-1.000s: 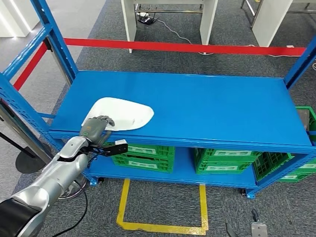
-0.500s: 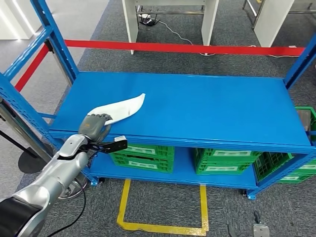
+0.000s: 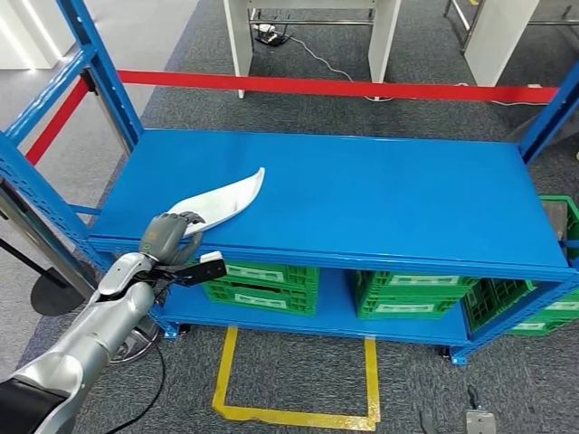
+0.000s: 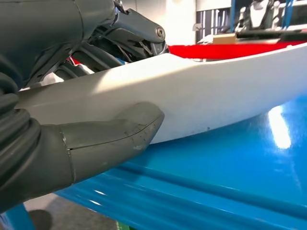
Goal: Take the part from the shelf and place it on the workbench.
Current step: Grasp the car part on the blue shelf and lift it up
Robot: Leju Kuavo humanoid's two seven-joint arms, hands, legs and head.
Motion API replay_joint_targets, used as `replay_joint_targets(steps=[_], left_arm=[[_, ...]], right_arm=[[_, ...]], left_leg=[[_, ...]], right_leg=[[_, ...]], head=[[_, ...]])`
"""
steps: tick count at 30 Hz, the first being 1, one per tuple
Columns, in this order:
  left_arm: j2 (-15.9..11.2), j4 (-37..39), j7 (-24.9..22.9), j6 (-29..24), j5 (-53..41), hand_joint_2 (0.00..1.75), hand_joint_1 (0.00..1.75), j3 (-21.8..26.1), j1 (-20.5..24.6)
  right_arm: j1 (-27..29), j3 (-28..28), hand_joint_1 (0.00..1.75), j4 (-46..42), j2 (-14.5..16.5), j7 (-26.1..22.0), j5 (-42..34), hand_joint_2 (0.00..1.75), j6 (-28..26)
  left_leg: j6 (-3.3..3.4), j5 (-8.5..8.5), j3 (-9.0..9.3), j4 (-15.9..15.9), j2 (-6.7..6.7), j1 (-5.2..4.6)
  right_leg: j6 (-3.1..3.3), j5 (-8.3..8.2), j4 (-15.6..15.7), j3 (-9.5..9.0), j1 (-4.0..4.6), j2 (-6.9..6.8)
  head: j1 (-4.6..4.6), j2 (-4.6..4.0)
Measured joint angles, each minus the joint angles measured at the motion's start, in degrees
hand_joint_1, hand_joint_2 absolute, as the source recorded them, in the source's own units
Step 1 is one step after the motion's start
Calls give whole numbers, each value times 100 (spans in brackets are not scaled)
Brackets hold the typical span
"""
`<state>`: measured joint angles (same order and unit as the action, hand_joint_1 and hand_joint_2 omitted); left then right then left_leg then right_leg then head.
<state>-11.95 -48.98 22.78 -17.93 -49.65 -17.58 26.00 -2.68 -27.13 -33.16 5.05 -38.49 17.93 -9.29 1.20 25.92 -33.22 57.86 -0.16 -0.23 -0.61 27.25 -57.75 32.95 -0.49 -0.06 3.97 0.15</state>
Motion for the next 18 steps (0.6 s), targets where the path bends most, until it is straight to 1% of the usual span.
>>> replay_joint_targets(steps=[1,2,3,4,5,6,7,8,9,10,11,12,13,14,16,17,18], left_arm=[[24,-69,34,-10,57,175,175,22,-44],[52,-144,88,-23,134,175,175,53,-86],[92,-229,154,-34,229,175,175,90,-131],[139,-327,220,-42,333,175,175,132,-179],[185,-432,271,-38,428,175,175,173,-229],[229,-534,299,-26,505,175,175,203,-283],[270,-629,311,-11,558,175,175,229,-337],[304,-714,322,-3,597,175,175,248,-387],[351,-799,352,-21,643,175,175,267,-436],[399,-898,397,-64,702,175,175,290,-480],[455,-1010,463,-141,797,175,175,314,-522],[540,-1148,543,-254,936,175,175,352,-566],[629,-1300,610,-383,1090,175,175,396,-613],[736,-1467,657,-520,1238,175,175,441,-665],[940,-1801,661,-728,1404,175,175,513,-760],[1019,-1945,638,-780,1423,175,175,536,-793],[1071,-2065,616,-806,1427,175,175,556,-814]], right_arm=[[0,-2,0,-1,-1,0,2,175,0],[-1,-3,0,-2,-2,0,6,175,0],[-3,-3,0,-3,-3,0,10,175,2],[-2,-4,0,-4,-4,0,15,175,2],[3,-5,0,-3,-4,0,19,175,3],[10,-8,0,-3,-4,0,22,175,3],[19,-11,0,-2,-4,0,24,175,2],[24,-14,0,-2,-4,0,26,175,2],[24,-15,0,-2,-4,0,28,175,2],[20,-15,0,-3,-4,0,30,175,2],[12,-15,0,-3,-4,0,32,175,1],[6,-15,0,-3,-2,0,34,175,-3],[5,-15,0,-4,1,0,37,175,-9],[9,-16,0,-6,4,0,42,175,-19],[23,-18,0,-11,21,0,56,175,-41],[20,-20,0,-14,30,0,63,175,-52],[13,-23,0,-16,39,0,69,175,-59]], left_leg=[[14,-17,6,-28,2,11],[32,-34,19,-56,7,25],[52,-53,29,-84,12,42],[65,-62,30,-95,17,50],[75,-63,22,-95,19,48],[80,-63,15,-94,19,47],[82,-61,12,-93,18,45],[82,-61,12,-91,15,45],[78,-58,18,-90,11,46],[70,-53,24,-85,8,47],[54,-43,21,-72,4,34],[33,-37,7,-54,1,22],[9,-35,-13,-37,-2,10],[-14,-38,-32,-23,-4,1],[-64,-21,-47,1,-4,14],[-93,44,-73,72,-2,21],[-124,171,-145,253,-1,29]], right_leg=[[-31,14,-6,11,-5,0],[-65,74,-74,50,-6,1],[-96,189,-250,139,-7,3],[-122,354,-548,291,-14,5],[-145,538,-935,480,-17,4],[-161,677,-1304,662,-21,3],[-174,725,-1538,783,-23,3],[-180,658,-1555,798,-23,3],[-177,486,-1327,694,-23,1],[-170,267,-934,506,-25,-1],[-157,109,-528,301,-23,-4],[-133,11,-215,143,-22,-1],[-108,-19,-45,57,-18,2],[-79,1,0,31,-9,6],[-11,-15,11,31,-10,9],[28,-23,20,26,-17,9],[65,-31,31,20,-26,9]], head=[[-1,0],[-6,0],[-16,0],[-21,0],[-29,0],[-30,0],[-29,0],[-32,0],[-32,0],[-32,0],[-33,0],[-27,0],[-22,0],[-20,0],[-19,0],[-15,0],[-8,0]])
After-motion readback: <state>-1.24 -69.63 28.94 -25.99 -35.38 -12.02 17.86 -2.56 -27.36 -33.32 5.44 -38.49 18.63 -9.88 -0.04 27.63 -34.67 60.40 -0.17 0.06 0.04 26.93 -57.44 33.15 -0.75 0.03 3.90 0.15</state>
